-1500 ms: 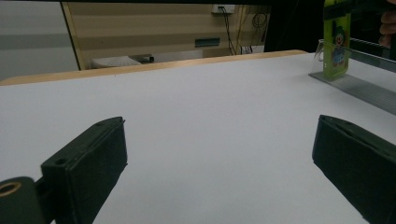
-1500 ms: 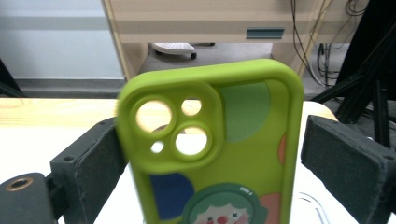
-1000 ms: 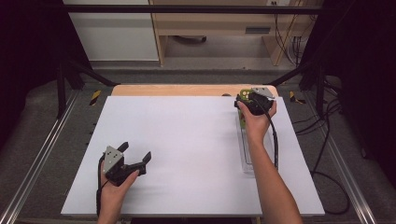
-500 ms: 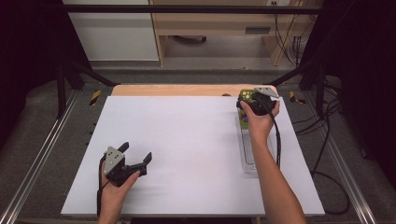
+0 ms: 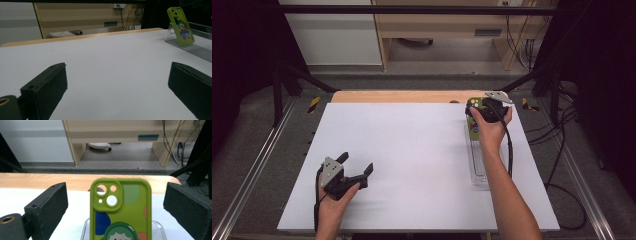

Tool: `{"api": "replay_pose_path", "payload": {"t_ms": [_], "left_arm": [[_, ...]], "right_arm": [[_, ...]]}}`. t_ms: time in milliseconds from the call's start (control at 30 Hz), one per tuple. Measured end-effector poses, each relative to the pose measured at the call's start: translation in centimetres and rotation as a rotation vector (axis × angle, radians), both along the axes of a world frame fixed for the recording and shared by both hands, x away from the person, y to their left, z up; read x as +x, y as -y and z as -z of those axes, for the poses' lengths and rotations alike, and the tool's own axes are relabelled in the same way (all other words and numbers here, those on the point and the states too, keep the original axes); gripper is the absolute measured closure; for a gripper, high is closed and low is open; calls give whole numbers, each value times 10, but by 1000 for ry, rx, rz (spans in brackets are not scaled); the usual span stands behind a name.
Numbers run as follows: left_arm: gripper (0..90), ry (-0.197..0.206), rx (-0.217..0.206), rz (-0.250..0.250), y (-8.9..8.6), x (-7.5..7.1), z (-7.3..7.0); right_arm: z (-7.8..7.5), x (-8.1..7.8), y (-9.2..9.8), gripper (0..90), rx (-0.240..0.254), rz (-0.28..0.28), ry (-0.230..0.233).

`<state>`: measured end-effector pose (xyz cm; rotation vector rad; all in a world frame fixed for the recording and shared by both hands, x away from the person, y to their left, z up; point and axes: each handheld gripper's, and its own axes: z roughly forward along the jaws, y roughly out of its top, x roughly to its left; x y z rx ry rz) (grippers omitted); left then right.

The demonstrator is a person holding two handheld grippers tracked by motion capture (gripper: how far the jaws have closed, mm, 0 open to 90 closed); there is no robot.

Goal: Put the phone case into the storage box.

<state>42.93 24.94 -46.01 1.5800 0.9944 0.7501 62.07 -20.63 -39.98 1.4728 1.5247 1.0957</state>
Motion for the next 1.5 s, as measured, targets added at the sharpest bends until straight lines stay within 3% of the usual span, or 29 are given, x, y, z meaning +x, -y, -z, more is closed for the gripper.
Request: {"api": "replay_pose_path", "payload": {"t_ms": [533,1500], "left_arm": [[16,7,3,6,3,-1,0],[14,14,17,20,6,-3,1]], "right_arm": [[-16,-12,-2,56,15,-23,10],[-30,-34,7,46,49,-56,36]]}}
